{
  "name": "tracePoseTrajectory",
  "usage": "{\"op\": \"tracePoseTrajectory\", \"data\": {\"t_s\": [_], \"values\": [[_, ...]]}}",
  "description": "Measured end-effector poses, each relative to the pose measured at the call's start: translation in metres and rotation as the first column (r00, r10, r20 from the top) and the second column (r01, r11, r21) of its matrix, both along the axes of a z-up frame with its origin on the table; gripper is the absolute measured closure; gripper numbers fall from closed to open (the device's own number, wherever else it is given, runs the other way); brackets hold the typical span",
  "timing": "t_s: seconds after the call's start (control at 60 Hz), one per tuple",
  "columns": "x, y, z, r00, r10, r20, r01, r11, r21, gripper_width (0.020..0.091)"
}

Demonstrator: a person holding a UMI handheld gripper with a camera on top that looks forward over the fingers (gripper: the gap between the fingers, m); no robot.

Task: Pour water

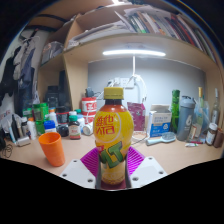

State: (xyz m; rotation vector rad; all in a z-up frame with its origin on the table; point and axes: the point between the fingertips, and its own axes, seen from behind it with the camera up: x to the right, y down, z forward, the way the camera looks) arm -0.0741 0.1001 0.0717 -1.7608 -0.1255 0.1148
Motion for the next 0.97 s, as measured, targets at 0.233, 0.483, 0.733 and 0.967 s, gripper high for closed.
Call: {"op": "tracePoseTrajectory", "data": {"t_s": [0.233,0.483,0.733,0.967], "values": [[0.0,-0.002,-0.002,1.0,0.011,0.002,-0.011,0.998,-0.056,0.0589],[0.006,-0.062,0.009,0.997,-0.028,-0.068,0.012,0.975,-0.22,0.0263],[0.004,-0.193,0.089,0.988,-0.089,-0.124,0.056,0.966,-0.254,0.0262],[0.019,-0.291,0.146,0.992,-0.093,-0.088,0.069,0.967,-0.246,0.0263]]}}
